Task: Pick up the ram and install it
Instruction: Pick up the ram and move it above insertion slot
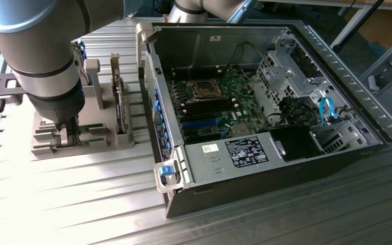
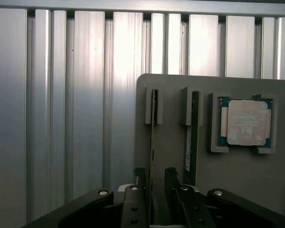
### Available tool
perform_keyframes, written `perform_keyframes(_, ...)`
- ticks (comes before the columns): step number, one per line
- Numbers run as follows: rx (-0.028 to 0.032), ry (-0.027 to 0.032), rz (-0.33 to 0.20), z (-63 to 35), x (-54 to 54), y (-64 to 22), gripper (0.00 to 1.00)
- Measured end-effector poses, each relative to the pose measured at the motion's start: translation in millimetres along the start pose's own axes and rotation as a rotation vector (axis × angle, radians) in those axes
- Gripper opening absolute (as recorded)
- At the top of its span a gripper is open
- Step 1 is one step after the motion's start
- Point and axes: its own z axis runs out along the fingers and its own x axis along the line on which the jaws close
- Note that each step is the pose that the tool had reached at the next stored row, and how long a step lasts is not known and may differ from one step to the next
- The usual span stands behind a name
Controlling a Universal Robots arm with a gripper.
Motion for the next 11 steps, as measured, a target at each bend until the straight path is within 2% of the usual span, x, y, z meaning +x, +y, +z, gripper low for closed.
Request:
perform_keyframes(6,0.0000,0.0001,0.000,-0.3,0.1,-6.9,0.30)
perform_keyframes(11,0.0000,0.0000,0.000,-0.4,0.9,-7.7,0.30)
